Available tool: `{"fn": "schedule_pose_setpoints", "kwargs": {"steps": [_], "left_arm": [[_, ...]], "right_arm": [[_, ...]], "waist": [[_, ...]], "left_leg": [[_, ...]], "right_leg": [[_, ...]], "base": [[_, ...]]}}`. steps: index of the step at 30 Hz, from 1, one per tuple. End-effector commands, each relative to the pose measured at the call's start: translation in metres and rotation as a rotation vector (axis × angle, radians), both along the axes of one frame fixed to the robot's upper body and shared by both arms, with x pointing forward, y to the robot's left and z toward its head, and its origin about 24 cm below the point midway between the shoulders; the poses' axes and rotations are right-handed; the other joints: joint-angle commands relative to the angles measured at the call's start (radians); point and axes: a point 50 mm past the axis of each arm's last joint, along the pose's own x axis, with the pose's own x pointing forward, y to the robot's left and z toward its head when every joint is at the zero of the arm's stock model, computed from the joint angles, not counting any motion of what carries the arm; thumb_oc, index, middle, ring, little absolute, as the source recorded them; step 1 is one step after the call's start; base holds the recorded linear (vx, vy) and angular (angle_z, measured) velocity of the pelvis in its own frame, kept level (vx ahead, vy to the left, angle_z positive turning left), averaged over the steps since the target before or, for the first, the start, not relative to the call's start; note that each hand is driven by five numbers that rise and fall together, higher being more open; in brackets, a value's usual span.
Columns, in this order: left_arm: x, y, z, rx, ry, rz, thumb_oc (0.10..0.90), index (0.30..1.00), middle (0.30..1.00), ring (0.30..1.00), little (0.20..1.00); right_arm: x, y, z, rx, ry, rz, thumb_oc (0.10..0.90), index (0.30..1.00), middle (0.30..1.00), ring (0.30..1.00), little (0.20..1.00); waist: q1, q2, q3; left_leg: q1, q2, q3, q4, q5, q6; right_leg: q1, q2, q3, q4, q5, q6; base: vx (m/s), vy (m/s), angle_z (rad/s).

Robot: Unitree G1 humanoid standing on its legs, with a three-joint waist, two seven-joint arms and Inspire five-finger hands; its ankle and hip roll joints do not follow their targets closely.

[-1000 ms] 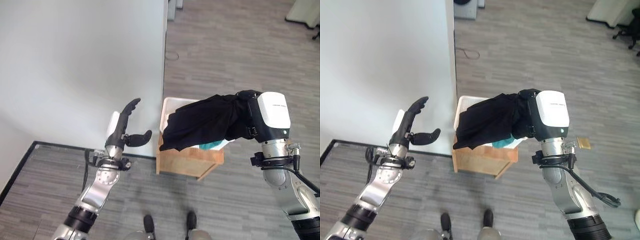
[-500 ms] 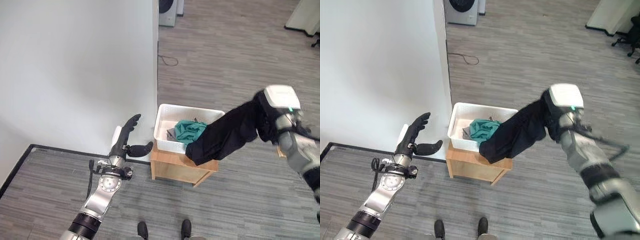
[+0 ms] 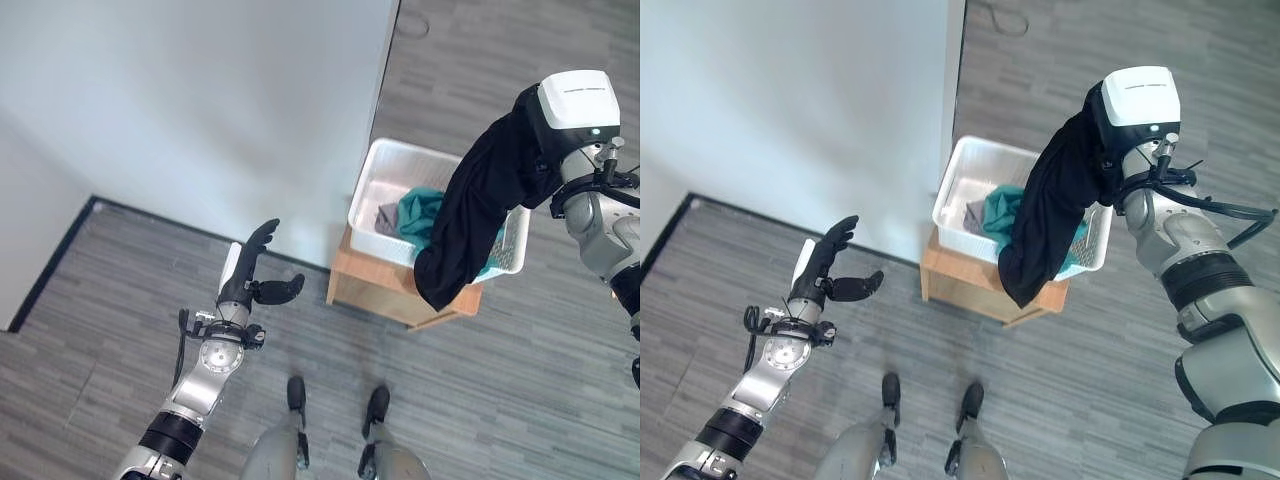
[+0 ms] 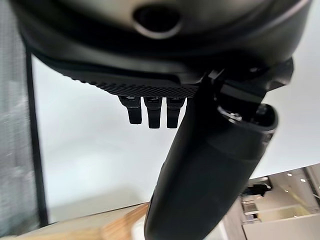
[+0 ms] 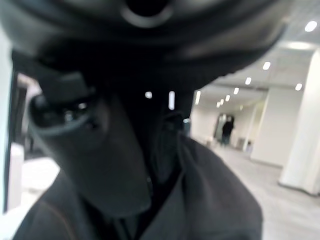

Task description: Pick up bed clothes into laundry basket.

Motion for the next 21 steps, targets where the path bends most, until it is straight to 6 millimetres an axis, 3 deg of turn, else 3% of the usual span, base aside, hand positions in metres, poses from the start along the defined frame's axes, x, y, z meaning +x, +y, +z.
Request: {"fn": "schedule_pose_setpoints", "kwargs": {"steps": [1, 4, 9, 16, 21], "left_arm": [[0.016, -0.036, 0.071, -0.035, -0.327, -0.129, 0.8, 0.9, 0.9, 0.9, 0.9], [0.018, -0.035, 0.077, -0.041, -0.348, -0.108, 0.8, 0.9, 0.9, 0.9, 0.9], [0.023, -0.036, 0.082, -0.059, -0.365, -0.079, 0.8, 0.9, 0.9, 0.9, 0.9], [0.027, -0.046, 0.087, -0.081, -0.37, -0.101, 0.8, 0.9, 0.9, 0.9, 0.9], [0.028, -0.05, 0.091, -0.077, -0.386, -0.111, 0.8, 0.9, 0.9, 0.9, 0.9]], "right_arm": [[-0.051, -0.029, 0.134, -0.047, -0.454, -0.118, 0.4, 0.3, 0.3, 0.3, 0.3], [-0.052, -0.028, 0.136, -0.065, -0.461, -0.118, 0.4, 0.3, 0.3, 0.3, 0.3], [-0.048, -0.01, 0.13, -0.099, -0.468, -0.049, 0.4, 0.3, 0.3, 0.3, 0.3], [-0.039, -0.004, 0.121, -0.054, -0.462, -0.042, 0.4, 0.3, 0.3, 0.3, 0.3], [-0.039, 0.001, 0.126, -0.071, -0.497, -0.047, 0.4, 0.3, 0.3, 0.3, 0.3]], "waist": [[0.024, 0.063, 0.045], [0.021, 0.054, 0.074], [0.017, 0.048, 0.1], [0.024, 0.06, 0.106], [0.035, 0.075, 0.113]], "left_leg": [[-0.012, 0.1, 0.055, -0.089, 0.051, -0.125], [-0.041, 0.104, 0.057, -0.089, 0.057, -0.13], [-0.086, 0.103, 0.058, -0.089, 0.061, -0.136], [-0.127, 0.086, 0.043, -0.089, 0.065, -0.143], [-0.139, 0.084, 0.048, -0.089, 0.063, -0.15]], "right_leg": [[0.075, 0.0, -0.061, 0.121, -0.301, 0.06], [0.045, 0.001, -0.056, 0.111, -0.291, 0.065], [0.009, 0.006, -0.049, 0.085, -0.273, 0.071], [-0.006, 0.007, -0.042, 0.035, -0.247, 0.08], [-0.005, 0.003, -0.061, 0.032, -0.25, 0.085]], "base": [[-0.04, 0.007, 0.03], [-0.02, -0.001, -0.04], [-0.01, -0.005, -0.08], [0.0, -0.003, -0.02], [0.0, -0.001, 0.01]]}}
